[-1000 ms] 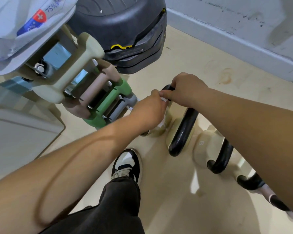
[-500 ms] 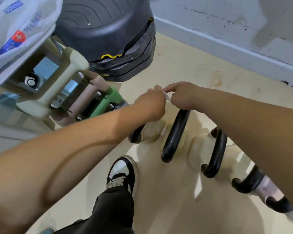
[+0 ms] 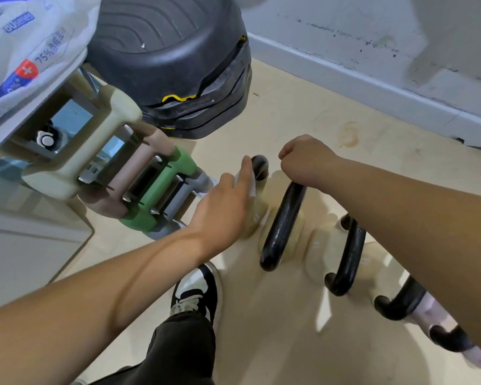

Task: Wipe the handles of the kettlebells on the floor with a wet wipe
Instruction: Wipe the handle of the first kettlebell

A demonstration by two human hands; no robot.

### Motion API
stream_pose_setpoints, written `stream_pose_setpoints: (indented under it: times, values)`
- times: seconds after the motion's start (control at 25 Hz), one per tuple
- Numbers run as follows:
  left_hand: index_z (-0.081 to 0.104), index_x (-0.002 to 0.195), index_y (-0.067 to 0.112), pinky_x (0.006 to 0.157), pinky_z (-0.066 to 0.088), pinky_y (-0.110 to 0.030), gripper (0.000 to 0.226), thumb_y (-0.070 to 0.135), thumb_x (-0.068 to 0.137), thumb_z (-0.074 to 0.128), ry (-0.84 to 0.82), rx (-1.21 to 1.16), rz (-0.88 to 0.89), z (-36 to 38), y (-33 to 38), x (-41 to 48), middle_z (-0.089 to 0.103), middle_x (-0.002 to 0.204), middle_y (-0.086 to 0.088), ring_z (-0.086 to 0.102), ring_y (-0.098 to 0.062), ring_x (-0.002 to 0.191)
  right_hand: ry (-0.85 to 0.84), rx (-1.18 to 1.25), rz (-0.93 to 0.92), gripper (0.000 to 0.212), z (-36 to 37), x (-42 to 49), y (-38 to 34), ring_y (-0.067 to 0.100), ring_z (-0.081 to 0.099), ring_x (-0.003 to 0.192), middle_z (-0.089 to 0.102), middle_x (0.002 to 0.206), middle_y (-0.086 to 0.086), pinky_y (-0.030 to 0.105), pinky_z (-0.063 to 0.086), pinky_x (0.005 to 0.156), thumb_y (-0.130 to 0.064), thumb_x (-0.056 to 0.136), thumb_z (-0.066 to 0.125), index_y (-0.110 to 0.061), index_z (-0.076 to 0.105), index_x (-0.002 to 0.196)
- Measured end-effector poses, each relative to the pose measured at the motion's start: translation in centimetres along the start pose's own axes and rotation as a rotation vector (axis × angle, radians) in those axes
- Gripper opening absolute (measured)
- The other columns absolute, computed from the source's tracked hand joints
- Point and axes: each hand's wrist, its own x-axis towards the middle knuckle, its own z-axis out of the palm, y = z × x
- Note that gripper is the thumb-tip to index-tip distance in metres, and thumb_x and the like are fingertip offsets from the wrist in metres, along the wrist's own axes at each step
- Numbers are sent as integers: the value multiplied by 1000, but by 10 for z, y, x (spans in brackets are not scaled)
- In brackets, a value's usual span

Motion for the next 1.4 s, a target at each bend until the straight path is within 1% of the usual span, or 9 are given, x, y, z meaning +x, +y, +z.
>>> stream_pose_setpoints:
  times: [0.2,0.36,0.48,0.72,0.88,1.0,1.16,1.28,1.4]
  values:
    - [29,152,14,69,42,-40,64,3,93,53,-308,69,-77,-29,36,79,45,129,-17,58,-36,96,65,49,64,31,-1,0,6,29,62,86,70,101,12,37,55,80,-8,76,45,-5,68,97]
    - [60,124,10,81,48,-32,31,2,94,57,-540,189,-153,-43,61,109,48,93,-4,60,-26,105,66,94,66,29,3,-1,1,30,57,75,68,91,14,34,48,67,-5,74,44,-2,67,91]
    - [59,127,15,77,45,-35,37,2,93,54,-409,132,-76,-39,49,97,51,106,-8,57,-31,100,59,123,66,36,4,-1,-2,30,66,87,70,98,11,37,57,75,-9,72,45,-6,69,100]
    - [4,155,44,63,51,-43,83,18,94,53,-143,-291,-73,-16,11,18,46,105,-8,56,-32,78,56,131,47,37,2,1,-7,31,65,99,68,109,9,44,59,90,-12,77,48,-7,66,110]
    - [38,146,26,86,52,-41,63,59,93,50,-223,-692,-211,-35,20,39,55,115,-2,55,-23,98,65,134,18,33,4,4,-7,31,62,97,66,112,10,41,58,86,-11,84,50,-7,66,113]
    - [53,105,7,65,43,-36,36,41,101,42,-585,-1276,-462,-43,8,91,53,89,-20,56,-32,71,118,218,23,34,1,8,-5,29,57,93,61,109,8,35,49,79,-8,85,47,-11,63,114]
    - [46,92,15,55,34,-33,5,15,95,42,-604,-1312,-305,-23,-4,78,41,71,-16,44,-27,60,71,187,-29,21,5,8,3,25,56,91,63,102,4,32,46,78,-12,91,49,-12,66,103]
    - [54,138,24,95,52,-39,39,42,106,42,-346,-1173,-197,-7,-24,35,69,116,-14,66,-30,104,24,107,-164,23,11,7,-3,22,60,107,66,115,-2,27,43,87,-29,100,50,-22,69,112]
    - [37,156,27,113,26,-12,50,39,108,40,-128,-934,-233,9,-34,-37,49,150,4,37,2,136,-38,-86,-298,41,19,5,-12,20,52,133,58,144,-3,31,39,110,-39,101,53,-24,61,139]
